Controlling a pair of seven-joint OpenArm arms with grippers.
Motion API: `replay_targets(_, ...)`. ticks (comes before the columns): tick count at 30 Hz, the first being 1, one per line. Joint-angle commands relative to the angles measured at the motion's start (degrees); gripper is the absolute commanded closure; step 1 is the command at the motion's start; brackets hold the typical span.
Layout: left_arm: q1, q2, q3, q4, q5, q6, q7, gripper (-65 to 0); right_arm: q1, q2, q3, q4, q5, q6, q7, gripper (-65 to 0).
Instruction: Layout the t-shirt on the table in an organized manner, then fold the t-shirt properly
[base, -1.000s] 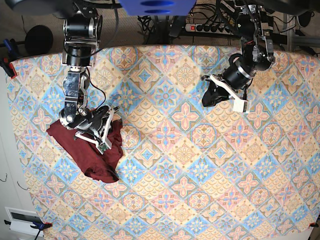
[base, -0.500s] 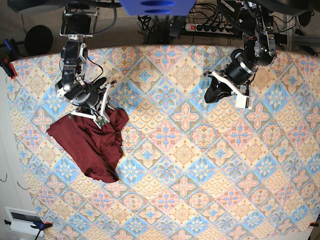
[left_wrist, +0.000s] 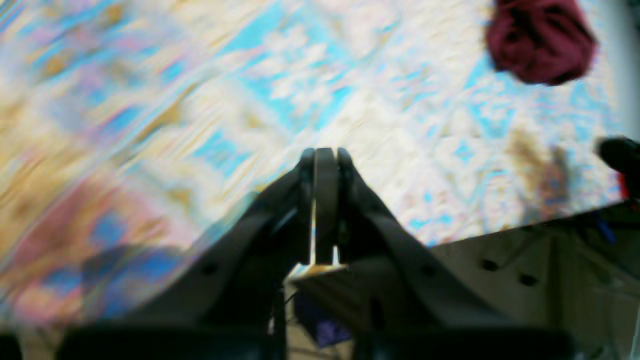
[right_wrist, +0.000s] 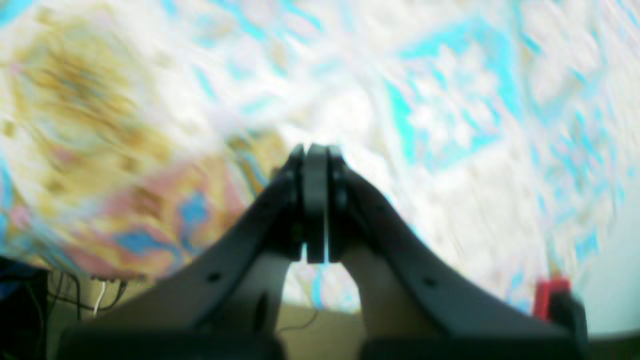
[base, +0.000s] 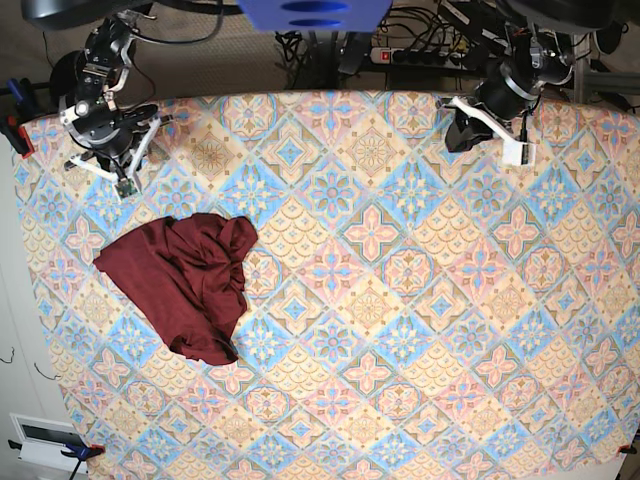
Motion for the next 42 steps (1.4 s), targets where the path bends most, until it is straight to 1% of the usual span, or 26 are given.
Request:
replay_targets(1, 0.9, -0.5, -0.8, 1.3, -0.9, -0.5, -1.0, 0.0, -1.5, 0.4, 1.2, 1.0, 0.4, 0.0, 0.4, -0.1)
replay_targets(7, 8.5, -0.4, -4.7, 2.1, -1.3, -0.5, -1.1, 0.0, -9.6, 0.4, 8.5, 1.1, 0.5, 0.0, 0.4, 0.0)
replay_targets(12, 14.7, -0.4, -7.3, 2.1, -4.2, -0.5, -1.1, 0.0, -13.2, 0.4, 11.4, 1.0, 0.5, 0.0, 0.4, 0.0)
replay_targets(15, 18.2, -0.4, -7.6, 1.8, -4.0, -0.5, -1.2, 0.0, -15.6, 0.1, 12.4, 0.6, 0.5, 0.0, 0.4, 0.0)
replay_targets(17, 19.5, -0.4, -7.9, 1.7, -2.5, -0.5, -1.2, 0.0, -17.8, 0.1, 12.5, 0.6, 0.5, 0.0, 0.6, 0.0)
replay_targets(20, 20.6, -0.2, -7.6, -0.1, 1.9, -0.5, -1.2, 0.0, -19.8, 0.0, 12.5, 0.4, 0.5, 0.0, 0.6, 0.0)
replay_targets(24, 20.4, 0.0, -6.5, -5.3, 7.6, -0.5, -1.3, 0.0, -21.5, 0.0, 12.5, -1.9, 0.5, 0.0, 0.4, 0.0)
replay_targets(27, 18.5, 0.0, -4.3, -11.5, 9.8, -0.5, -1.4, 0.0, -21.9, 0.0, 12.4, -7.3, 0.5, 0.0, 0.5, 0.0)
replay_targets(30, 14.9, 0.0, -1.5, -20.3, 12.5, -0.5, -2.0, 0.0, -21.7, 0.0, 12.4, -16.3, 0.5, 0.0, 0.8, 0.0)
replay_targets(31, 13.8, 0.0, -0.8, -23.2, 13.3, -0.5, -3.7, 0.0, -21.5, 0.1, 12.4, -19.4, 0.5, 0.0, 0.9, 0.0)
replay_targets(33, 11.8, -0.1, 2.1, -29.8, 15.4, -0.5, -9.1, 0.0, -21.5, 0.4, 12.3, -25.8, 0.4, 0.0, 1.8, 0.0)
replay_targets(36, 9.8, -0.3, 7.2, -37.6, 18.6, -0.5, -17.9, 0.0, -18.2, 0.4, 10.0, -33.4, 0.4, 0.0, 6.1, 0.0)
replay_targets(39, 5.8, -0.3, 12.2, -46.1, 20.7, -0.5, -23.3, 0.0, -13.2, 0.4, 8.1, -39.5, 0.3, 0.0, 9.3, 0.0)
replay_targets(42, 1.0, -0.1, 15.1, -56.1, 22.7, -0.5, -27.9, 0.0, -10.3, 0.5, 7.8, -47.3, 0.3, 0.0, 11.8, 0.0)
